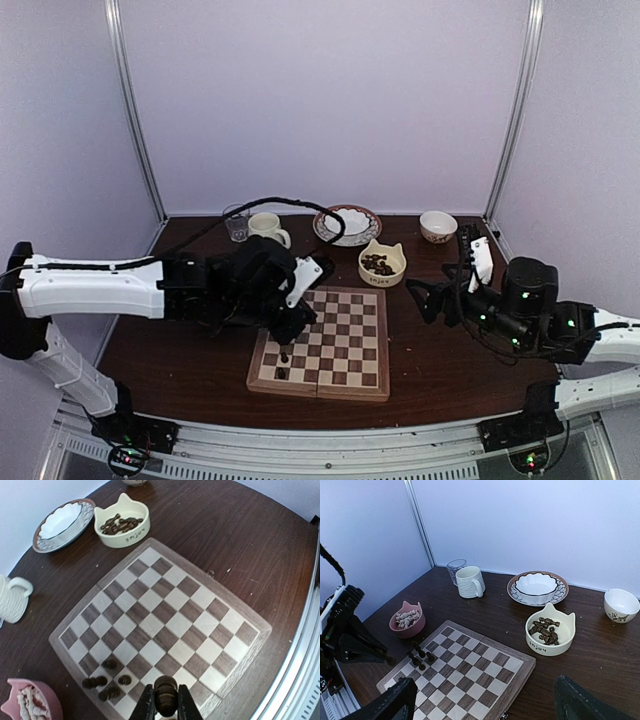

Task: Set up the chess pieces on the board
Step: Place the bishop on c8.

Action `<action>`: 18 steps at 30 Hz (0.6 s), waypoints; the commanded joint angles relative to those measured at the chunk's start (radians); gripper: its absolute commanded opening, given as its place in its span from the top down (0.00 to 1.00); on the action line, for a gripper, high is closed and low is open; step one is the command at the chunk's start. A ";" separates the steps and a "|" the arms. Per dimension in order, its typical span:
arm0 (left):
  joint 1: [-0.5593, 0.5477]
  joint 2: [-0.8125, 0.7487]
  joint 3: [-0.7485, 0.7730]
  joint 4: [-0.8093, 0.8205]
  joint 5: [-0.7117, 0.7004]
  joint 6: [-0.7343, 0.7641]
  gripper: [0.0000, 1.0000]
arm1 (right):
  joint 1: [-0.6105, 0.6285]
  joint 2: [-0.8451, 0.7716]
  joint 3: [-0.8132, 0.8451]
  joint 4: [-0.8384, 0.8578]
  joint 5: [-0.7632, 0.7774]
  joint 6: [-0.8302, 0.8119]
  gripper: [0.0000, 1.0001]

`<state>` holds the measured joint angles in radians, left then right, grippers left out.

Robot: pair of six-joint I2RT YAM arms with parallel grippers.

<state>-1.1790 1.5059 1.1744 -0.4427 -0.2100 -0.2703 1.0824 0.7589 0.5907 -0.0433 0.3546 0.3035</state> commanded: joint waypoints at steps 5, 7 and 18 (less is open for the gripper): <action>0.008 -0.285 -0.242 -0.094 -0.180 -0.180 0.87 | 0.004 0.044 -0.007 0.040 0.021 -0.022 0.02; 0.011 -0.320 -0.269 -0.111 -0.207 -0.206 0.87 | 0.005 0.053 -0.003 0.040 0.018 -0.019 0.02; 0.100 -0.297 -0.395 -0.008 -0.169 -0.266 0.87 | 0.005 0.059 -0.008 0.040 0.020 -0.020 0.02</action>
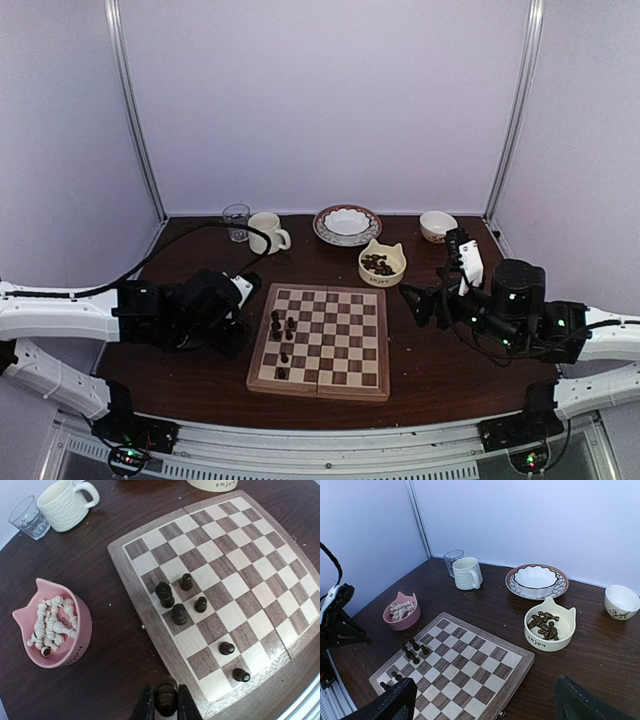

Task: Set up the chess pieces on the board
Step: Place the bishop on c8.

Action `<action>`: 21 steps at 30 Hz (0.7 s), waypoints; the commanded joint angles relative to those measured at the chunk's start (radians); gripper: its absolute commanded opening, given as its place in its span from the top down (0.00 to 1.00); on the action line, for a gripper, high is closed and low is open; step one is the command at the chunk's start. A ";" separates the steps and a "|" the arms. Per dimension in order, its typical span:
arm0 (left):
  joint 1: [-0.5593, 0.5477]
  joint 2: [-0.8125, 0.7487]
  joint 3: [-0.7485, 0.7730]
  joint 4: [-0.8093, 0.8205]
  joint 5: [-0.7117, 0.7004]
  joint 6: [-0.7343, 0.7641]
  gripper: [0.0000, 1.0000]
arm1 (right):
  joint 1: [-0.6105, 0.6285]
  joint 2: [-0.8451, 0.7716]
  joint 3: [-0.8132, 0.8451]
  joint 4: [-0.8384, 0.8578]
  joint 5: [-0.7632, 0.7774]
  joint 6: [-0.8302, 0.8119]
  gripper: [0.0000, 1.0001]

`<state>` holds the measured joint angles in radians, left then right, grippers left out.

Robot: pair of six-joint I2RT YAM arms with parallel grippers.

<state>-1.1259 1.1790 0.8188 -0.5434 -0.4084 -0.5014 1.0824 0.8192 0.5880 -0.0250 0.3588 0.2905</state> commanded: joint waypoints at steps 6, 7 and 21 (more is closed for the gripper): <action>0.095 0.081 -0.079 0.199 0.126 -0.023 0.88 | 0.004 0.005 -0.005 0.022 0.017 -0.007 0.02; 0.097 0.090 -0.082 0.211 0.137 -0.021 0.88 | 0.005 0.008 -0.004 0.022 0.017 -0.008 0.02; 0.101 0.244 -0.030 0.281 0.186 0.001 0.88 | 0.004 0.019 0.000 0.022 0.016 -0.004 0.01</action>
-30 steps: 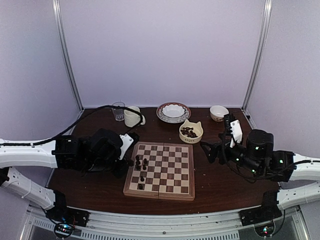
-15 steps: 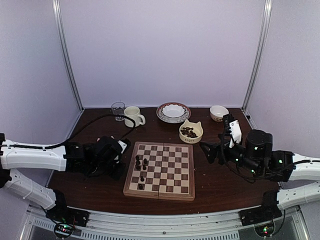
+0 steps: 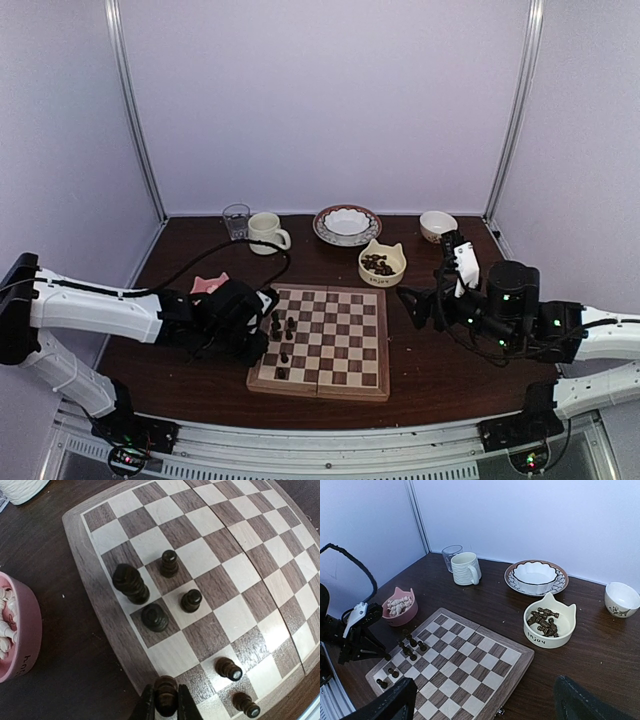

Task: Set up the chess pieces on the board
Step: Place the bishop on c8.

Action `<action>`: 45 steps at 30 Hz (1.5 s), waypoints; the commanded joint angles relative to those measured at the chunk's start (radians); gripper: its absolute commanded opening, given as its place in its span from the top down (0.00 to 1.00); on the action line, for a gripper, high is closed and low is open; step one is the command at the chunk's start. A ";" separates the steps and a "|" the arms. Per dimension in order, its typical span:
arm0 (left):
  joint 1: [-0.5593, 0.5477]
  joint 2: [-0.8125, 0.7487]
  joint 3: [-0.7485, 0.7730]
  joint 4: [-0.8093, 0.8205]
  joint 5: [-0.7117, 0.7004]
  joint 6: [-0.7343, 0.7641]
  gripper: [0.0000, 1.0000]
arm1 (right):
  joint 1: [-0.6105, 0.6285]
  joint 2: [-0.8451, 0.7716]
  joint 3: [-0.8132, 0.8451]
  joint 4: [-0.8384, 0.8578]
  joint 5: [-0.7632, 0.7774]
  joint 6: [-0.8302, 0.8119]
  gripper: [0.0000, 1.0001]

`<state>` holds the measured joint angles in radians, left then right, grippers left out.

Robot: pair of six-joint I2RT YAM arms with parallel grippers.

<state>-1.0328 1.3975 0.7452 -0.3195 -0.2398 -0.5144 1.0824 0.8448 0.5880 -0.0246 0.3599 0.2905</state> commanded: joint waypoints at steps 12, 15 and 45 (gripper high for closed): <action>0.023 0.103 0.081 0.072 0.043 0.027 0.89 | 0.004 -0.022 -0.004 0.022 0.005 -0.001 0.02; 0.022 0.115 0.088 0.074 0.043 0.028 0.89 | 0.004 -0.024 -0.004 0.022 0.004 -0.001 0.02; 0.022 0.067 0.113 -0.027 0.011 0.019 0.71 | 0.004 -0.020 -0.005 0.044 -0.011 -0.006 0.02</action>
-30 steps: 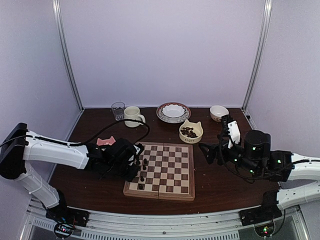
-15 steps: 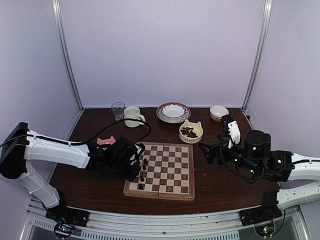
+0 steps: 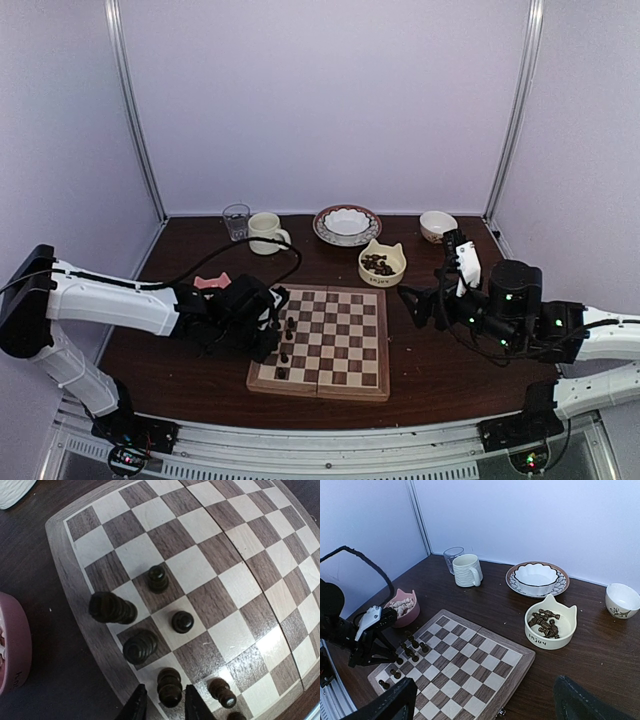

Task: Set up the chess pieces on the board
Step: Place the bishop on c8, then pick up the chess pile from the chessboard.

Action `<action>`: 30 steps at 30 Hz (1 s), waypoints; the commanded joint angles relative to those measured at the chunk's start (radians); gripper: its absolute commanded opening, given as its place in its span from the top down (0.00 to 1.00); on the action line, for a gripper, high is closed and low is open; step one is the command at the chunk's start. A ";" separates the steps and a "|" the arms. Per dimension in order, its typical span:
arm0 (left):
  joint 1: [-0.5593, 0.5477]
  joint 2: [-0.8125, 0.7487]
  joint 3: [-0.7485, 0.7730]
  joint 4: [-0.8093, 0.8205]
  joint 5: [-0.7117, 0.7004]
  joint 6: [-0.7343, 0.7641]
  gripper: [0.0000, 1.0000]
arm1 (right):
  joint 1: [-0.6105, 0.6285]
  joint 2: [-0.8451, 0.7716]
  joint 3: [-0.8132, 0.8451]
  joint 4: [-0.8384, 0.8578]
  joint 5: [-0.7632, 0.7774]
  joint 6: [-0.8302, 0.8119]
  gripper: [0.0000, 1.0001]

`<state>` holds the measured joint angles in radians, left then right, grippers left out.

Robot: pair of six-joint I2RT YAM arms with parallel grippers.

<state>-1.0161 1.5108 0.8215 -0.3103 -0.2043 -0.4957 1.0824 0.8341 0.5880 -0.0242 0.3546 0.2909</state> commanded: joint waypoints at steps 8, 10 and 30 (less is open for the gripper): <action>0.005 -0.143 0.054 -0.112 -0.017 -0.001 0.68 | 0.004 0.010 -0.002 0.046 0.010 -0.013 0.02; 0.006 -0.169 0.058 -0.128 -0.008 -0.003 0.67 | 0.004 0.013 -0.002 0.048 0.011 -0.013 0.02; 0.158 -0.195 0.347 -0.112 0.094 0.008 0.56 | 0.005 0.202 0.045 0.012 0.075 -0.034 0.00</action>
<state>-0.9024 1.3025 1.1568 -0.5247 -0.1120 -0.4889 1.0824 1.0000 0.6090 -0.0315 0.3996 0.2539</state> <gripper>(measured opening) 0.412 0.995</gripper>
